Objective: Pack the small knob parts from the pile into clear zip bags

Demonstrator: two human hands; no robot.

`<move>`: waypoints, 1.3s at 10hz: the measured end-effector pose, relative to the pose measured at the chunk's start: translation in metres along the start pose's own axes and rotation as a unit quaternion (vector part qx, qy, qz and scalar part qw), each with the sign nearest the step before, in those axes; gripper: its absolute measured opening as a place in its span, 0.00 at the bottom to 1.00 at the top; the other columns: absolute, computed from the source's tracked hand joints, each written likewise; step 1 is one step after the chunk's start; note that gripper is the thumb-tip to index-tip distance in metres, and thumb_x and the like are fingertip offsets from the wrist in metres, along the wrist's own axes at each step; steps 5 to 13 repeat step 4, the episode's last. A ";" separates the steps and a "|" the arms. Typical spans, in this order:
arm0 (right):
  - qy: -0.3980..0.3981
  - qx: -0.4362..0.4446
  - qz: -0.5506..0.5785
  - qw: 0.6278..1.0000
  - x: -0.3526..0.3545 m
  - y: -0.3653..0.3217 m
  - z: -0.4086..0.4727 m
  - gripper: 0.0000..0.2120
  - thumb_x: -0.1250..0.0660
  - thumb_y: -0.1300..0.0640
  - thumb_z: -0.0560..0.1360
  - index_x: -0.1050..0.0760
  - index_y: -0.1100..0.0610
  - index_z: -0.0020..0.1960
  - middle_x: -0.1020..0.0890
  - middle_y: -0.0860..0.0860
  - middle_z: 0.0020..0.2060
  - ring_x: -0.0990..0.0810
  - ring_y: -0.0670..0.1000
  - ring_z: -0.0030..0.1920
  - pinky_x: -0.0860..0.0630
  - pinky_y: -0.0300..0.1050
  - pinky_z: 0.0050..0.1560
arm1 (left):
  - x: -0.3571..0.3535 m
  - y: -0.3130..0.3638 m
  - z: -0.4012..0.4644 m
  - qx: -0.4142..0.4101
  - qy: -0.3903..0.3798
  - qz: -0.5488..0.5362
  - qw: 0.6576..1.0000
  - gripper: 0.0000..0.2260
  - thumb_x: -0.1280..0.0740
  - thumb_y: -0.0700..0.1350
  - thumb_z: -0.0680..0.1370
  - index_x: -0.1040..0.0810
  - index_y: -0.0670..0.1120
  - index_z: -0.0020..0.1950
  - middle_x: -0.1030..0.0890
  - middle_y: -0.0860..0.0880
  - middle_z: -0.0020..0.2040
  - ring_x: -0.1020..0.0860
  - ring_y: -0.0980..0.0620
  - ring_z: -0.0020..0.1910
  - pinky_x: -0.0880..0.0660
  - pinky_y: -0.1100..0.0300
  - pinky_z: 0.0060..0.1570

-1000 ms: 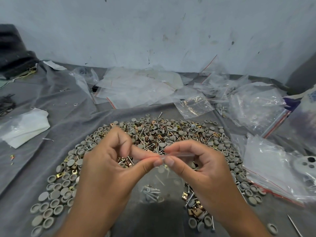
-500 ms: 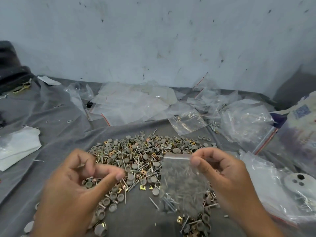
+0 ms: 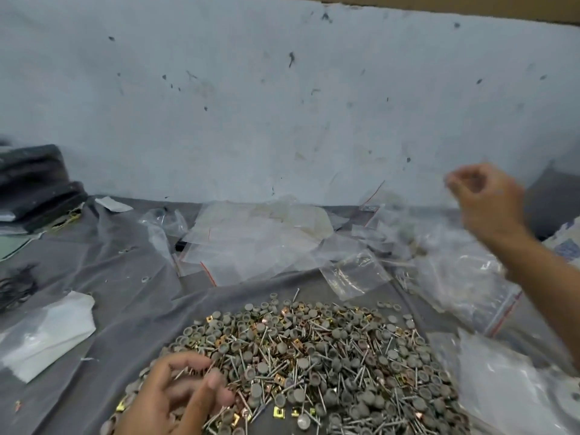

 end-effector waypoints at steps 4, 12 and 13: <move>-0.248 -0.005 -0.287 0.925 -0.055 0.167 -0.020 0.19 0.25 0.60 0.75 0.20 0.63 0.64 0.19 0.66 0.59 0.21 0.68 0.59 0.27 0.64 0.64 | -0.006 0.019 -0.010 -0.033 -0.015 0.062 0.997 0.04 0.40 0.61 0.77 0.28 0.67 0.49 0.14 0.54 0.41 0.17 0.58 0.40 0.23 0.49 0.45; -0.248 -0.005 -0.287 0.925 -0.055 0.167 -0.020 0.19 0.25 0.60 0.75 0.20 0.63 0.64 0.19 0.66 0.59 0.21 0.68 0.59 0.27 0.64 0.64 | -0.006 0.019 -0.010 -0.033 -0.015 0.062 0.997 0.04 0.40 0.61 0.77 0.28 0.67 0.49 0.14 0.54 0.41 0.17 0.58 0.40 0.23 0.49 0.45; -0.248 -0.005 -0.287 0.925 -0.055 0.167 -0.020 0.19 0.25 0.60 0.75 0.20 0.63 0.64 0.19 0.66 0.59 0.21 0.68 0.59 0.27 0.64 0.64 | -0.006 0.019 -0.010 -0.033 -0.015 0.062 0.997 0.04 0.40 0.61 0.77 0.28 0.67 0.49 0.14 0.54 0.41 0.17 0.58 0.40 0.23 0.49 0.45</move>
Point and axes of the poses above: each hand's wrist, its own z-axis towards the middle knuckle, its own x-axis out of the back of the hand, y = z × x, the point moved 8 cm from there along z, towards the middle knuckle
